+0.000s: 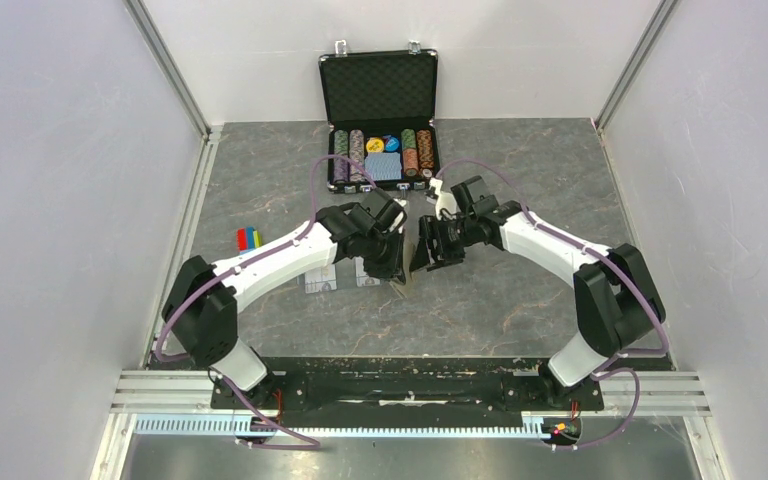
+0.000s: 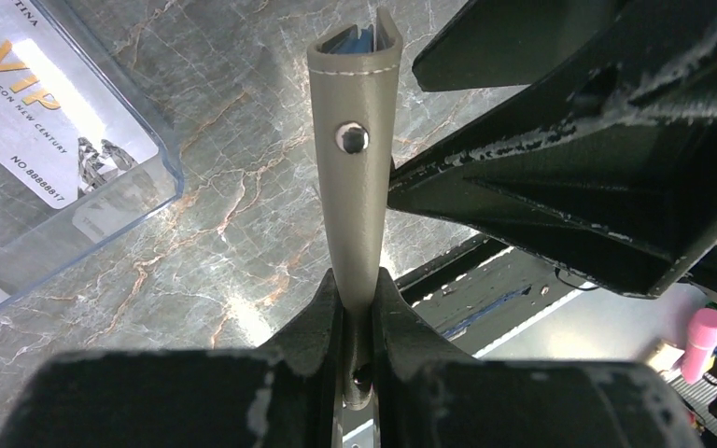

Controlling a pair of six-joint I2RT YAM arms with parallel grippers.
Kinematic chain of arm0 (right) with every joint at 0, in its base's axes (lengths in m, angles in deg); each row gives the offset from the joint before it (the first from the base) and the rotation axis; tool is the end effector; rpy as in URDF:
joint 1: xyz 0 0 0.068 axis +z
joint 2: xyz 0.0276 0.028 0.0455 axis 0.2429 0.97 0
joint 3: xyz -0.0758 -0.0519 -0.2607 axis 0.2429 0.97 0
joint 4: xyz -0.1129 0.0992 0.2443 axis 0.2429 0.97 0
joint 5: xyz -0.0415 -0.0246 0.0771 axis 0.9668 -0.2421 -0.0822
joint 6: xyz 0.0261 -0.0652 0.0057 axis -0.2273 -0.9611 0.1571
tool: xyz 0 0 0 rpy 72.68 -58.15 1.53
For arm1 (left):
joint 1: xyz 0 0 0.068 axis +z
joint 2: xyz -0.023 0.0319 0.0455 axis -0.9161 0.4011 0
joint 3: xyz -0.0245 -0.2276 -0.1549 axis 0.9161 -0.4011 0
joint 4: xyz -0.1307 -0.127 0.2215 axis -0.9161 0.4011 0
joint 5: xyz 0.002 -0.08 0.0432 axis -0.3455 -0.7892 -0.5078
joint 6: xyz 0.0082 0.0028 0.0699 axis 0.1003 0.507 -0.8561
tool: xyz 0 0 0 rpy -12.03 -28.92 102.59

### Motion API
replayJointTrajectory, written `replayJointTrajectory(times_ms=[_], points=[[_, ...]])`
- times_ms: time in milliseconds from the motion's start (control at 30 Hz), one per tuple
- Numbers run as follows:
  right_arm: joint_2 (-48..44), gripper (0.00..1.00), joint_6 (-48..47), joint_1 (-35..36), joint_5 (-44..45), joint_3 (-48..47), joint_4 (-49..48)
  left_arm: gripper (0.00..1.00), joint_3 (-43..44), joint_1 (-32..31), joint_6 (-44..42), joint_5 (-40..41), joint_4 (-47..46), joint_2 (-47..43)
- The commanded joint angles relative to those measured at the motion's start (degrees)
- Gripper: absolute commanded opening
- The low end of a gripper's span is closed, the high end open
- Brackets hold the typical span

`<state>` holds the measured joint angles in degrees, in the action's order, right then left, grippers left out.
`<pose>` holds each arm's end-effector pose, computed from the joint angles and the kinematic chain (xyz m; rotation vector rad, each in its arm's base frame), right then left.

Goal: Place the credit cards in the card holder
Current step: Open the card holder.

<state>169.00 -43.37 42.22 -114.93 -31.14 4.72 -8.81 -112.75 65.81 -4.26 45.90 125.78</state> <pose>0.3011 0.1977 0.1870 -0.4116 2.6466 1.0664 0.2430 -0.2706 0.2327 0.3590 2.7588 -0.6811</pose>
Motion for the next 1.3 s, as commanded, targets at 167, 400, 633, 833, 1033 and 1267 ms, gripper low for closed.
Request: replayJointTrajectory(times_ms=[167, 400, 633, 833, 1033, 1267], points=[[1.6, 0.50, -5.9, 1.2, 7.5, -0.8, 6.2, 0.02, 5.4, -0.2, -1.0, 0.4, -0.7, 0.2], [2.4, 0.47, -9.7, 1.3, 13.8, -0.5, 10.2, 0.02, 5.7, -0.2, -0.6, 2.4, -0.5, -1.2], [0.3, 0.46, -8.6, 0.7, 11.4, 1.1, 7.7, 0.02, 4.4, 0.1, 0.6, 4.3, -0.6, -2.5], [-6.7, 0.54, -4.3, -2.2, 5.5, 4.7, 0.3, 0.02, 1.0, 0.9, 2.5, 4.7, -3.2, -4.5], [-11.1, 0.70, 0.1, -3.3, -3.4, 7.3, -7.1, 0.02, -1.0, 1.6, 3.4, 3.6, -5.8, -5.8], [-8.9, 0.63, 4.3, -3.3, -6.4, 9.8, -12.4, 0.02, -1.4, 1.7, 3.4, 2.9, -6.9, -6.6]])
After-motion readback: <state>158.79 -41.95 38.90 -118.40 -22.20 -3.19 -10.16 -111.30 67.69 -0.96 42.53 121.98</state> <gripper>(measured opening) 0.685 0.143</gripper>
